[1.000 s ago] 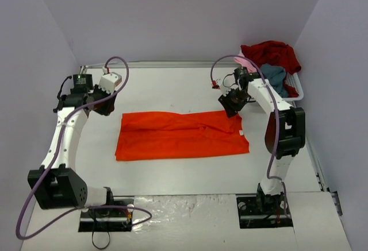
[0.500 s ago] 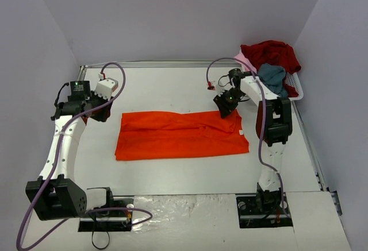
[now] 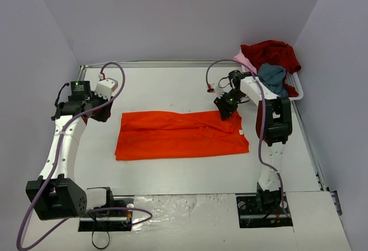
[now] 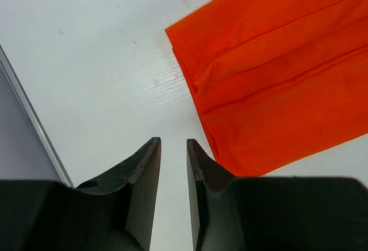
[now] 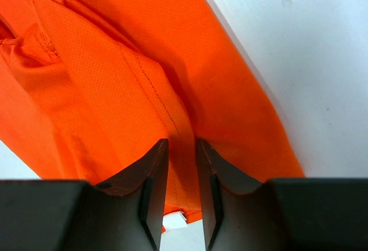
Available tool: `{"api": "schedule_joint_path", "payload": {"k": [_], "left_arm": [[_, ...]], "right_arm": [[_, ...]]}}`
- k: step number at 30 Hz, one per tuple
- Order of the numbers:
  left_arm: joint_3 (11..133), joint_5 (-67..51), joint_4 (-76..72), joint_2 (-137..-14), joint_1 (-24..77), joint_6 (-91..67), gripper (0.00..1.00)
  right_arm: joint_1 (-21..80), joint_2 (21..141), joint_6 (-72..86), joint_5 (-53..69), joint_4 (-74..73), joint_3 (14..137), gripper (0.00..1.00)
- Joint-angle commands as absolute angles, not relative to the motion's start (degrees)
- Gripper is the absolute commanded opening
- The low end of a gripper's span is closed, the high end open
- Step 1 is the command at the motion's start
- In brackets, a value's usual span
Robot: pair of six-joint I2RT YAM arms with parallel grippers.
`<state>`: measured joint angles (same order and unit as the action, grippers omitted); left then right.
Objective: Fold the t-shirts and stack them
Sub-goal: Fold the other side of the tshirt into a rectangle
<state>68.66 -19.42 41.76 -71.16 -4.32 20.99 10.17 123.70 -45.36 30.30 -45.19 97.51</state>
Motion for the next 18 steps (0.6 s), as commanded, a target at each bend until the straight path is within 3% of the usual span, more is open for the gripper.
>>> {"api": "schedule_joint_path", "payload": {"k": [1, 7, 18], "left_arm": [[68.4, -19.8, 41.2, -69.8, -4.8, 20.2, 0.24], [67.6, -19.9, 40.8, -69.2, -4.8, 20.1, 0.24], [66.8, -21.3, 40.8, -67.5, -4.8, 19.8, 0.24]], "right_arm": [[10.4, 124.6, -46.6, 31.5, -49.3, 96.5, 0.22], [10.4, 123.7, -46.3, 31.3, -49.4, 96.4, 0.04], [12.7, 115.6, -45.7, 31.1, -49.5, 93.4, 0.00]]}}
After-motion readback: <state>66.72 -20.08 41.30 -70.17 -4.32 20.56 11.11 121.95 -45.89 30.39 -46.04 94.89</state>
